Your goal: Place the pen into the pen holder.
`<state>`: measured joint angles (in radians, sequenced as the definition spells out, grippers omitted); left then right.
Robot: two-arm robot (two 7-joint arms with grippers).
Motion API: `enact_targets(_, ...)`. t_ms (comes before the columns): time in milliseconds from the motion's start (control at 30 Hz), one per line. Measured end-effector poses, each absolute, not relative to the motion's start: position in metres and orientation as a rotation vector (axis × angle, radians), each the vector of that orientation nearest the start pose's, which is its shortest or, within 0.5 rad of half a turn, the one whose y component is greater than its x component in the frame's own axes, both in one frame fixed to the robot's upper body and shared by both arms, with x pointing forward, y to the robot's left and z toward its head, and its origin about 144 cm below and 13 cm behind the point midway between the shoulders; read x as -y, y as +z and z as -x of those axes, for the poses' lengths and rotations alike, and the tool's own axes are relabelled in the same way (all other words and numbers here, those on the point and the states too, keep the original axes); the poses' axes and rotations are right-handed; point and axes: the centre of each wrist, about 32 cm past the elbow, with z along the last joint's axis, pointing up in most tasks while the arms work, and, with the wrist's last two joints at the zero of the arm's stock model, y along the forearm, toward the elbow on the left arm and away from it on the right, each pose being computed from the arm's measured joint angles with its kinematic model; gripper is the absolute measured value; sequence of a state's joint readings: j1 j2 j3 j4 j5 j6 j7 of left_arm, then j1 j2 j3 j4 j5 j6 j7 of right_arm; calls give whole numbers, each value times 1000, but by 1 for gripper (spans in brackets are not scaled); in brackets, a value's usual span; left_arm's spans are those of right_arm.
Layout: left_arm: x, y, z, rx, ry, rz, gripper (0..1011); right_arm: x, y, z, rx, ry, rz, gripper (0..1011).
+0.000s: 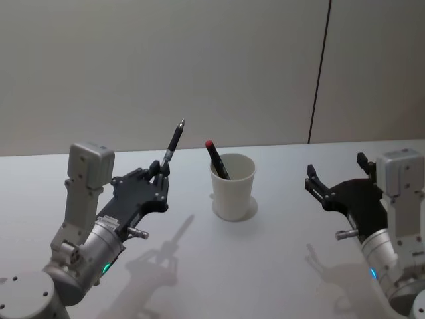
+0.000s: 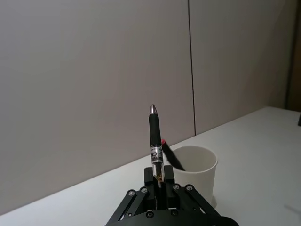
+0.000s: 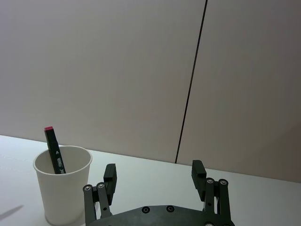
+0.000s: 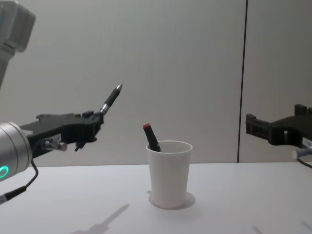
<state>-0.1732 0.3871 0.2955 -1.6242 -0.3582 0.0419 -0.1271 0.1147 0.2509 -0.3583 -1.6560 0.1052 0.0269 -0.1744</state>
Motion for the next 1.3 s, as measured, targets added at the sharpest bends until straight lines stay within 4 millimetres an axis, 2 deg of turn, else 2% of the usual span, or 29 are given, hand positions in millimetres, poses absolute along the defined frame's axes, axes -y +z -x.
enact_targets(500,-252,1191,-504,213,957,153,135,183,1186,-470,201,-1382,19,1001)
enact_targets(1300,-258,1180,-537,340,545,301,135,183,1186,-470,201,-1382,19,1001)
